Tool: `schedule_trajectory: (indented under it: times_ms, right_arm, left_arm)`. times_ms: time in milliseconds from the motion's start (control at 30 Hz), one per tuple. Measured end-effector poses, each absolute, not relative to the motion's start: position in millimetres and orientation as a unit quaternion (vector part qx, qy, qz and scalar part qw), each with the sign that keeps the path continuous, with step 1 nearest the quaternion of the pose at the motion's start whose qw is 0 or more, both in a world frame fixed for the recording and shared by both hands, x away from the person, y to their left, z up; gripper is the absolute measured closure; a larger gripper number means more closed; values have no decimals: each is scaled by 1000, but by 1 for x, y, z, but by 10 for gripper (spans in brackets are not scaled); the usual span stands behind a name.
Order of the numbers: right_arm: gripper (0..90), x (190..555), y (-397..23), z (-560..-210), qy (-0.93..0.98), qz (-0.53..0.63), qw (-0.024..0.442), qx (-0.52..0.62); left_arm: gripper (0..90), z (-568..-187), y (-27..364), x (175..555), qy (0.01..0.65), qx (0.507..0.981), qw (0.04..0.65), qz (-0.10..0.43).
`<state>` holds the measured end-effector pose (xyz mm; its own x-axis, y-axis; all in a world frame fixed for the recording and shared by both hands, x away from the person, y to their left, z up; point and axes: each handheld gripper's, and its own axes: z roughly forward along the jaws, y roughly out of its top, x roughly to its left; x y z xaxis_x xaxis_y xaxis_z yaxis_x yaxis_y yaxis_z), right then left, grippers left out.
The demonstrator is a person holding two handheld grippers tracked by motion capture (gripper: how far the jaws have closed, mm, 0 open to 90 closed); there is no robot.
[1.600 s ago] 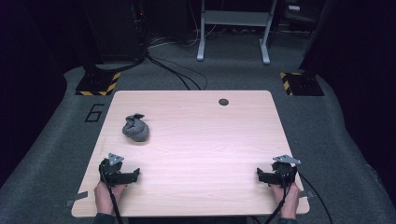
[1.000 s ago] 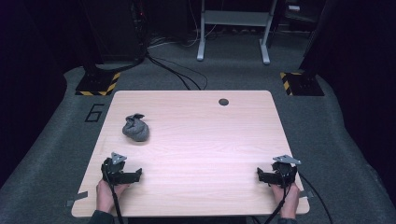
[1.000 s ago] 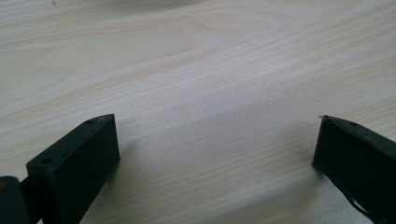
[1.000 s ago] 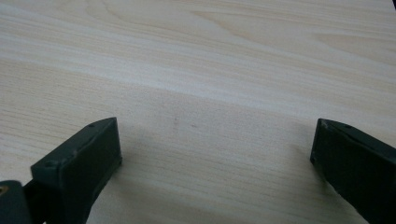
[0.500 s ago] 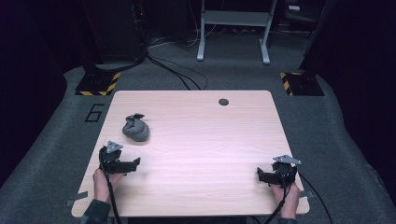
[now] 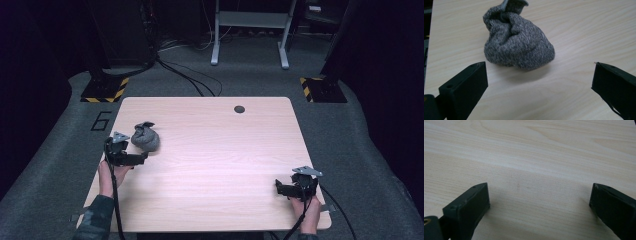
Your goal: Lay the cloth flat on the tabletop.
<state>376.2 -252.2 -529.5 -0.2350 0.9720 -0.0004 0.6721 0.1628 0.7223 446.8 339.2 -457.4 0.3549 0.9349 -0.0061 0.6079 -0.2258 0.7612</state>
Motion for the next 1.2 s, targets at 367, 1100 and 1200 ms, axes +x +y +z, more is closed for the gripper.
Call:
schedule_trajectory:
  times_ms: [367, 1100, 1200]
  right_arm:
    - [31, 376, -252, -529, 722, 309, 243, 569]
    - [35, 376, -252, -529, 722, 310, 244, 568]
    - [37, 376, -253, -529, 724, 309, 244, 567]
  left_arm:
    - [0, -453, 342, 493, 519, 747, 333, 248]
    - [379, -494, 334, 534, 543, 755, 301, 210]
    - [488, -494, 332, 533, 539, 758, 298, 216]
